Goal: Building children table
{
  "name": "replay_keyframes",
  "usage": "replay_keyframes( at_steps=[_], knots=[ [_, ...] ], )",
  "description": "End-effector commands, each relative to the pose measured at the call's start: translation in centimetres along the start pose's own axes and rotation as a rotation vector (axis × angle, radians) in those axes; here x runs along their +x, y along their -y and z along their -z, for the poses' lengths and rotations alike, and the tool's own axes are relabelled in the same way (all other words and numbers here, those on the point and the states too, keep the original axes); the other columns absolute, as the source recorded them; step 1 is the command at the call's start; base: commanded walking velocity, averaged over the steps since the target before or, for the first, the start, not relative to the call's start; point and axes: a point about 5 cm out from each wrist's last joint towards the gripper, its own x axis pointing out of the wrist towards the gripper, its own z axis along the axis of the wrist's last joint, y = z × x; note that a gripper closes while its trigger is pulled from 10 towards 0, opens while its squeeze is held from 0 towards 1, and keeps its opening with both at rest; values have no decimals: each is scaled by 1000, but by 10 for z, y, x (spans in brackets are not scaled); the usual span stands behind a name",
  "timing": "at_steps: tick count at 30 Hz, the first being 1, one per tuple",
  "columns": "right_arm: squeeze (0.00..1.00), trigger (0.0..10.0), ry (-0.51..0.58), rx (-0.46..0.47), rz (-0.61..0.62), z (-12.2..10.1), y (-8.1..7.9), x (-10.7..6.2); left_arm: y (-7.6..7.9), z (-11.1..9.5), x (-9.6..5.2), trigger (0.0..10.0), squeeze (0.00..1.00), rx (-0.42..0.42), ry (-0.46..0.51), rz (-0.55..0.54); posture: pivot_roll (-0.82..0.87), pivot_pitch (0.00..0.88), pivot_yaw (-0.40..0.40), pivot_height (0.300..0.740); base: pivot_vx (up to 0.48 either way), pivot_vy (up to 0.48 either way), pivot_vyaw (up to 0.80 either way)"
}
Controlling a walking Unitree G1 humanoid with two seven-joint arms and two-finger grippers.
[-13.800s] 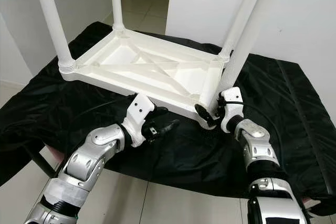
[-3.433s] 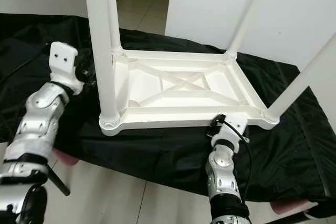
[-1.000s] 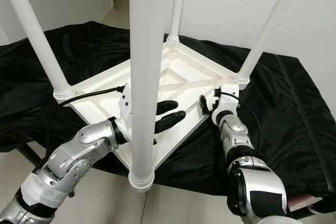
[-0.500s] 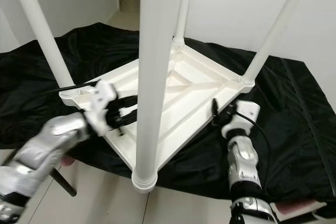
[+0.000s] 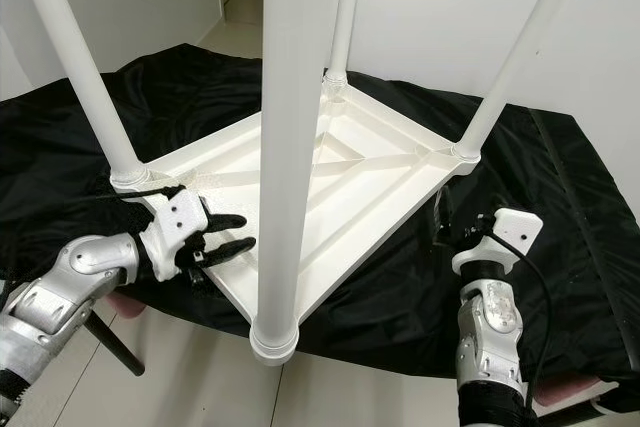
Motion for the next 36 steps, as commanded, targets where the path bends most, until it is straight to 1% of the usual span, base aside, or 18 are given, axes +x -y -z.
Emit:
replay_keyframes(
  at_steps=[1,2,3,5,10,13,14,15,16,18,20,21,22,24,25,29,34,36],
  knots=[
    [0,10000,-10,0,16,0,5,-2,4,2,3,10000,0,23,-16,38,14,9,-70,740,0,0,0],
    [0,10000,-10,1,15,-1,5,-3,1,8,8,10000,0,37,-62,13,14,9,-70,740,0,0,0],
    [0,10000,-10,1,15,-1,5,-3,1,8,8,10000,0,37,-62,13,14,9,-70,740,0,0,0],
    [0,10000,-18,0,8,-2,4,-3,-7,15,20,10000,0,48,-131,-33,7,0,-69,740,0,0,0],
    [0,10000,-23,-4,1,-4,3,-3,-13,18,27,10000,0,61,-169,-43,-3,0,-63,740,0,0,0],
    [0,10000,-23,-4,1,-4,3,-3,-13,18,27,10000,0,61,-169,-43,-3,0,-63,740,0,0,0],
    [0,10000,-25,-8,-1,-5,4,-3,-15,18,28,10000,600,64,-177,-31,-3,0,-63,740,0,0,0],
    [0,10000,-28,-13,0,-5,5,-3,-17,18,28,10000,1000,52,-169,-16,-7,0,-60,740,0,0,0],
    [0,10000,-28,-13,0,-5,5,-3,-17,18,28,10000,1000,52,-169,-16,-7,0,-60,740,0,0,0],
    [0,10000,-35,-21,2,-5,8,-6,-20,15,23,10000,1000,72,-139,33,-13,0,-54,740,0,0,0],
    [0,10000,-35,-21,2,-5,8,-6,-20,15,23,10000,1000,72,-139,33,-13,0,-54,740,0,0,0],
    [0,10000,-40,-24,2,-6,9,-7,-21,14,21,10000,1000,102,-125,55,-13,0,-54,740,0,0,0],
    [0,10000,-45,-26,1,-6,10,-8,-21,13,18,10000,745,114,-107,87,-13,0,-54,740,0,0,0],
    [0,10000,-45,-26,1,-6,10,-8,-21,13,18,10000,745,114,-107,87,-13,0,-54,740,0,0,0],
    [0,10000,-50,-29,0,-6,10,-9,-22,12,15,10000,0,123,-94,123,-13,0,-54,740,0,0,0],
    [0,10000,-60,-41,-3,-6,10,-9,-26,11,10,10000,0,120,-75,201,-23,0,-50,740,0,0,0],
    [0,10000,-63,-47,-4,-7,12,-9,-29,9,8,10000,0,130,-66,231,-28,0,-52,740,0,0,0],
    [0,10000,-65,-55,1,-8,14,-9,-34,8,5,10000,0,127,-61,246,-31,0,-49,740,0,0,0]
  ],
)
